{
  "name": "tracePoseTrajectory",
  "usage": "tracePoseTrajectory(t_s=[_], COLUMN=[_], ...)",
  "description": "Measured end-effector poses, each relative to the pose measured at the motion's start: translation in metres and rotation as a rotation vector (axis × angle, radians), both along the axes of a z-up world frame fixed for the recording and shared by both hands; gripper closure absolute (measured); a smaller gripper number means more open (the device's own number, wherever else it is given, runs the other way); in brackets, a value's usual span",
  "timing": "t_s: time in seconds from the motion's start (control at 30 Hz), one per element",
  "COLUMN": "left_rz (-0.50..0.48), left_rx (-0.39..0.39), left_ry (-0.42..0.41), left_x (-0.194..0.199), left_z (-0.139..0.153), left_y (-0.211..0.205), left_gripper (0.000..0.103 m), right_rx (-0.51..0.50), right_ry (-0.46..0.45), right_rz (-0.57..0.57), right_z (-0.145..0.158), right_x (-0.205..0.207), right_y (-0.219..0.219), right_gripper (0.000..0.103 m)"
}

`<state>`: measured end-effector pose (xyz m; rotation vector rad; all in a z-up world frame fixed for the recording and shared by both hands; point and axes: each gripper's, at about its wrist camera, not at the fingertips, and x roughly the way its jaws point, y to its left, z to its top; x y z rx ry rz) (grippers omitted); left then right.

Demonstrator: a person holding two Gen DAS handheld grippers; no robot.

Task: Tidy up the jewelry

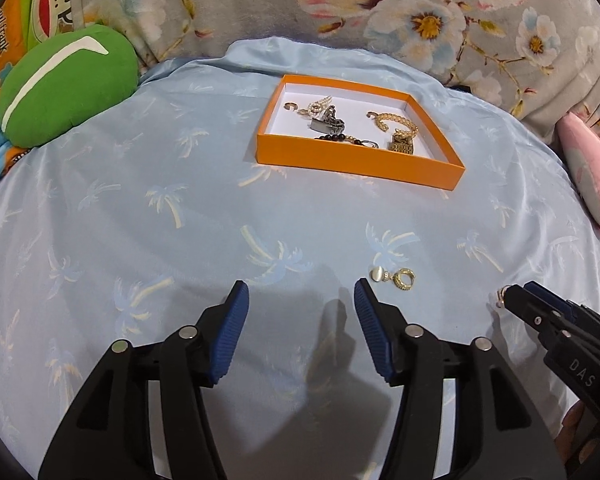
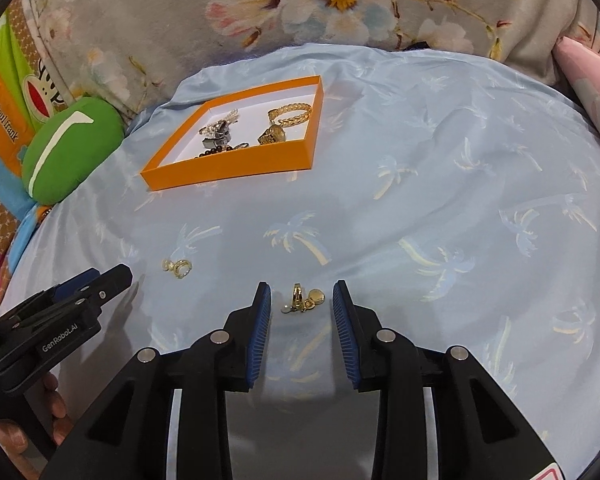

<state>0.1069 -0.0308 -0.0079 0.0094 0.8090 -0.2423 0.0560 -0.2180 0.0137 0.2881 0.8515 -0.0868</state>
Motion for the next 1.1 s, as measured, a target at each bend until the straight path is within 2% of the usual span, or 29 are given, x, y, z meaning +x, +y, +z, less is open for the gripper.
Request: tracePoseTrajectory(t_s=[0.1, 0.17, 0.27, 0.5, 0.6, 0.9, 1.1], left_rz=[0.003, 0.003, -0.001, -0.014, -0.03, -0.09, -0.099], left_rx=[-0.001, -0.002, 0.002, 0.009, 0.009, -0.019, 0.017], left_ry=[0.004, 0.008, 0.009, 0.012, 0.013, 0.04, 0.047], left_x=[0.001, 0.002, 0.002, 0.002, 0.003, 0.009, 0.015], left_z=[0.0, -0.001, -0.001, -0.002, -0.002, -0.003, -0.006], left_y=[0.0, 0.0, -0.001, -0.003, -0.007, -0.038, -0.058], left_gripper=[0.045, 0.045, 0.045, 0.045, 0.045, 0.045, 0.047], right_rx=[0.007, 0.015, 0.018, 0.014, 0.006, 0.021, 0.038], right_ry=[0.013, 0.022, 0.036, 0.034, 0.028, 0.024, 0.023], right_rz=[-0.006, -0.011, -0.006, -0.001, -0.002, -0.007, -0.01], right_z=[-0.002, -0.003, -0.006, -0.006, -0.004, -0.005, -0.005], right_x=[0.002, 0.003, 0.005, 0.003, 0.002, 0.001, 0.0], right_y=[0.0, -0.001, -0.001, 0.0, 0.001, -0.001, -0.003], right_gripper=[0.071, 0.074, 0.085, 0.09, 0.098, 0.098, 0.098])
